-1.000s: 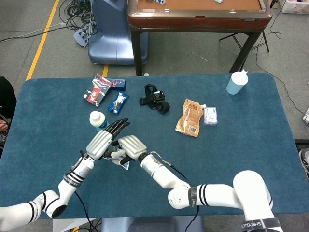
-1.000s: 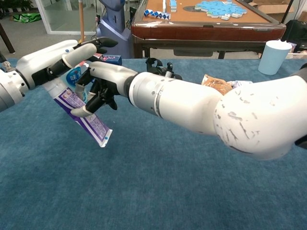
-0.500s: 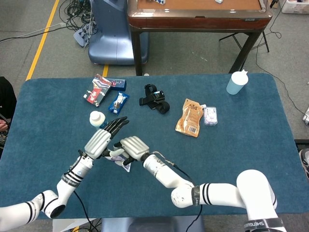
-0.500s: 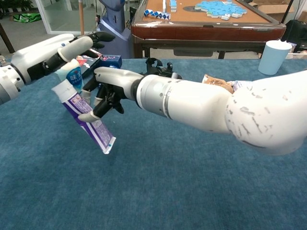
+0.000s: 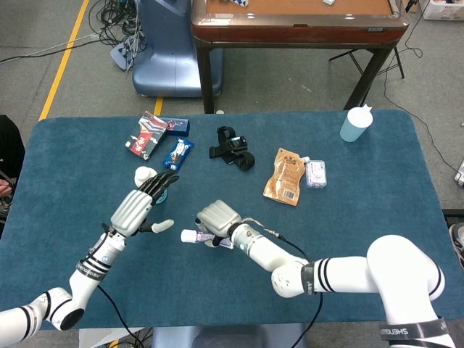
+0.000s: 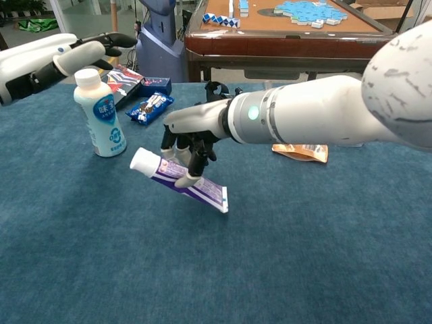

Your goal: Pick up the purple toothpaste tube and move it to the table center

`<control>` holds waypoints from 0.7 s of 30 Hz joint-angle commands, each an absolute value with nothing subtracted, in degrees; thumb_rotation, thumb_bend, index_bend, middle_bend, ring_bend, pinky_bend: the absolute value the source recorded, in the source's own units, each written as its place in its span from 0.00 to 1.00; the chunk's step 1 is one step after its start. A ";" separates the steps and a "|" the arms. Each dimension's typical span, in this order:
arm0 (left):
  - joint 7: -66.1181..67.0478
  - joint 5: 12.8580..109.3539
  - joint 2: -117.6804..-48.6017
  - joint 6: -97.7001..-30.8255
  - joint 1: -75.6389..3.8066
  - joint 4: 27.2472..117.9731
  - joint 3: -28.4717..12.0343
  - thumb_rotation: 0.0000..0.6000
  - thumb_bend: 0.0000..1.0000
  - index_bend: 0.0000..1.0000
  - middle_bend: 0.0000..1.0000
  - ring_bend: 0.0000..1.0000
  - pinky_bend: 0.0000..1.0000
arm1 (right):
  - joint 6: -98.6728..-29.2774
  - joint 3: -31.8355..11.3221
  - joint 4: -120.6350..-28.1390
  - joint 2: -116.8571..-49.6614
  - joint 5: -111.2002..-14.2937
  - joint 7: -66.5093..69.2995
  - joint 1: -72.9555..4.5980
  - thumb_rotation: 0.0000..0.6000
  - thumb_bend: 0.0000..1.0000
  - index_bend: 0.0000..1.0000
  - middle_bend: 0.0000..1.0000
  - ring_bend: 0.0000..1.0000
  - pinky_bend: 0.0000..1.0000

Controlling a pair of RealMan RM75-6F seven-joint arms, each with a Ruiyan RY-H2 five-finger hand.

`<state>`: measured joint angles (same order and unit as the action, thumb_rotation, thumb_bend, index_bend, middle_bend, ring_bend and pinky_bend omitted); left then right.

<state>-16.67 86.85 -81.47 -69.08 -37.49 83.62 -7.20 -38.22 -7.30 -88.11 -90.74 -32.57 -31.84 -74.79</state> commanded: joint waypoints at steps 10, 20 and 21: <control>-12.37 83.78 -77.79 -67.26 -35.79 87.90 -6.68 0.00 0.00 0.00 0.00 0.00 0.07 | -47.21 -4.36 -96.63 -84.08 -34.34 -33.24 -74.22 1.00 0.00 0.00 0.12 0.17 0.35; -3.80 77.56 -73.55 -69.71 -31.19 91.69 -6.87 0.90 0.04 0.00 0.00 0.00 0.08 | -58.57 -1.37 -107.41 -67.55 -47.37 -23.62 -60.19 1.00 0.10 0.08 0.28 0.24 0.35; -3.04 77.14 -73.22 -70.47 -30.47 91.80 -6.84 0.99 0.06 0.00 0.00 0.00 0.08 | -59.71 -0.83 -107.76 -66.08 -48.93 -22.04 -58.23 1.00 0.11 0.10 0.30 0.25 0.35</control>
<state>-4.22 78.13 -74.03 -69.33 -31.64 91.25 -6.82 -56.27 -2.45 -105.19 -69.99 -44.85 -25.90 -62.77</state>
